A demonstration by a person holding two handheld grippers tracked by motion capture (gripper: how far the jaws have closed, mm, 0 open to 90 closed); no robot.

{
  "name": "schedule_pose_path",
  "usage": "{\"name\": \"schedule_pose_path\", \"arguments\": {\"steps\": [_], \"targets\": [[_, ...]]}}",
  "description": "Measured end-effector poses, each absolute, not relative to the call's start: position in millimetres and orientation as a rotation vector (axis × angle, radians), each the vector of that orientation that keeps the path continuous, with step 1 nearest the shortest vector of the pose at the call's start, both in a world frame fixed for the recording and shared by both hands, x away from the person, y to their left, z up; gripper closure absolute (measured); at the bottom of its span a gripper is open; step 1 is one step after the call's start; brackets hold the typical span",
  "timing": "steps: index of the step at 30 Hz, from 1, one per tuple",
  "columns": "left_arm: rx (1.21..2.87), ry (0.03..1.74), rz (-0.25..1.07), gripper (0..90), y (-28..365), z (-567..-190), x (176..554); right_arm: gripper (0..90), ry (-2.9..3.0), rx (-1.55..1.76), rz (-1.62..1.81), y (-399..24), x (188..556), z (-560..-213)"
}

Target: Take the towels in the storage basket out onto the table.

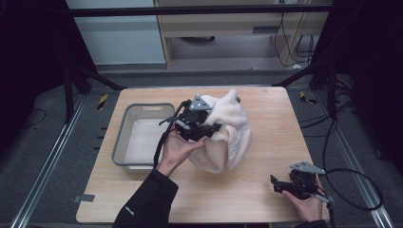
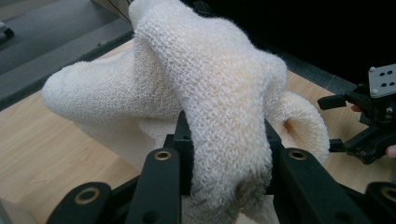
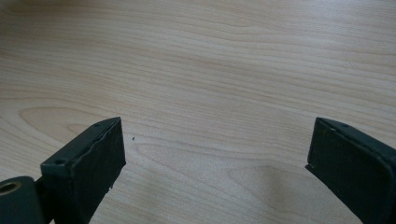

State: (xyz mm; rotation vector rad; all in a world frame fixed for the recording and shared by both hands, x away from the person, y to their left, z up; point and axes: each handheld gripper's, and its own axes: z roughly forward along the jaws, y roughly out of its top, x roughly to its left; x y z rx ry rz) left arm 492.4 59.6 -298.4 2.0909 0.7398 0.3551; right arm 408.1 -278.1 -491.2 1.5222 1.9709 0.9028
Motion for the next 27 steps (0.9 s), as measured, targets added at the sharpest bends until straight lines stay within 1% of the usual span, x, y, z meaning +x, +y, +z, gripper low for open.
{"name": "schedule_pose_path", "arguments": {"steps": [27], "targets": [[2.157,0.739,0.285,67.6,36,-359,496,4.2,1.966,1.532,0.902,-280,407,-493]]}}
